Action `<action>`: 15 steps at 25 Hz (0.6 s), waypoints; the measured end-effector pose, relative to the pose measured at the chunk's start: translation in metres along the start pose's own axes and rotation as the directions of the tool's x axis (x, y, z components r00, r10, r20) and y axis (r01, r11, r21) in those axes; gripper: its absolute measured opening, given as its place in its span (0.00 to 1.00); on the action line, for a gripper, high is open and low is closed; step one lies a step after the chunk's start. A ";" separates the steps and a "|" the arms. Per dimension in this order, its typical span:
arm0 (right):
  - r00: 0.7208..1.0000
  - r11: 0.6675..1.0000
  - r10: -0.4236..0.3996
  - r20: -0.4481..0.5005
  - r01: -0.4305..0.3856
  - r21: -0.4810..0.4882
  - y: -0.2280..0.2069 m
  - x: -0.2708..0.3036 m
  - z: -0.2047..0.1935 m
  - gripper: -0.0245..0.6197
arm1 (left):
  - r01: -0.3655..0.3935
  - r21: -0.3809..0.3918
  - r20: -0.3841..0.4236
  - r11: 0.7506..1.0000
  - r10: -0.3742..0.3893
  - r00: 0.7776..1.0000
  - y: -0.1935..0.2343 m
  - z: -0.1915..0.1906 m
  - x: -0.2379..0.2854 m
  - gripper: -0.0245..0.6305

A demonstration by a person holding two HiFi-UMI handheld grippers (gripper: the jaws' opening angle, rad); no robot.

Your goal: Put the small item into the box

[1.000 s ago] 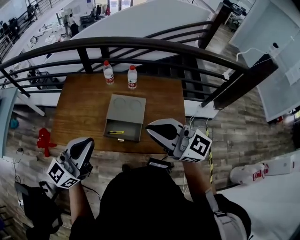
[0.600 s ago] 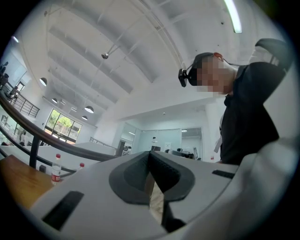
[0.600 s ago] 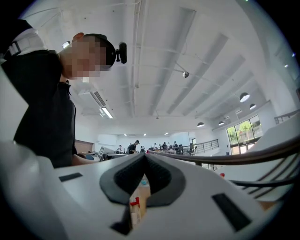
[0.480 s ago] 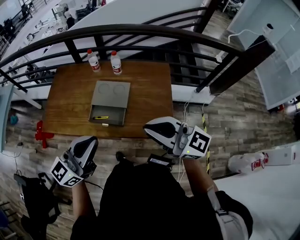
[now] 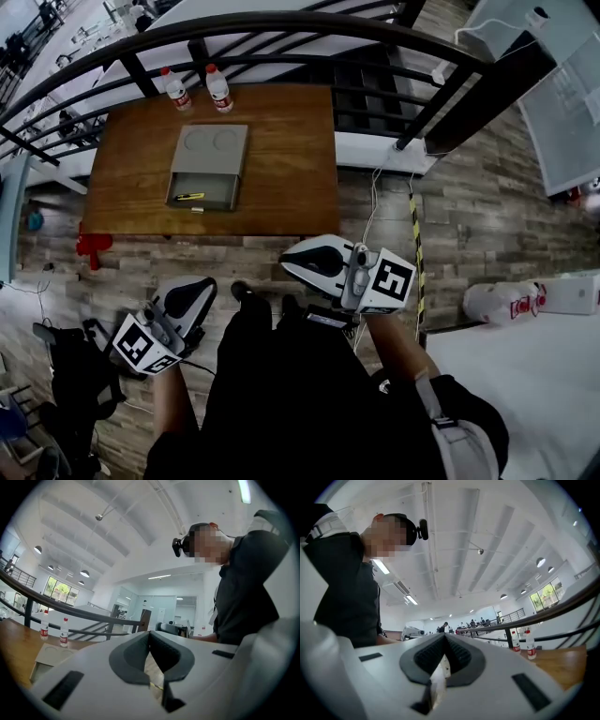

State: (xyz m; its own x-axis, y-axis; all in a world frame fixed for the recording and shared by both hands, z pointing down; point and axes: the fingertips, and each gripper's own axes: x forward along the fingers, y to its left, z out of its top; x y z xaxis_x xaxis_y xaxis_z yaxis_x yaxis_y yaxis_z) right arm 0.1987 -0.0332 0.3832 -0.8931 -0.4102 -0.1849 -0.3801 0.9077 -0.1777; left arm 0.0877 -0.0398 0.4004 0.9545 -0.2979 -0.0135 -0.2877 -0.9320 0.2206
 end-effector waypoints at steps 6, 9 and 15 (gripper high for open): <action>0.999 0.999 0.029 -0.038 -0.028 0.019 0.044 0.004 -0.021 0.05 | -0.002 -0.004 -0.001 1.000 0.002 1.000 -0.027 -0.013 -0.012 0.06; 0.998 1.000 0.024 -0.051 -0.025 -0.006 0.063 0.015 -0.019 0.05 | 0.024 0.011 0.006 1.000 -0.024 1.000 -0.039 -0.011 -0.021 0.06; 0.998 1.000 0.001 -0.067 -0.002 -0.011 0.112 0.033 -0.020 0.05 | 0.076 0.014 0.024 0.997 -0.076 0.997 -0.072 -0.014 -0.060 0.06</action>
State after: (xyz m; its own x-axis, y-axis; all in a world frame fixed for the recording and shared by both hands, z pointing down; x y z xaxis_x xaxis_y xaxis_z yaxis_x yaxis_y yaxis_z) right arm 0.1215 0.0567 0.3769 -0.9076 -0.4022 -0.1203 -0.3810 0.9095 -0.1663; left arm 0.0519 0.0481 0.3989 0.9714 -0.2312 -0.0535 -0.2158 -0.9545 0.2057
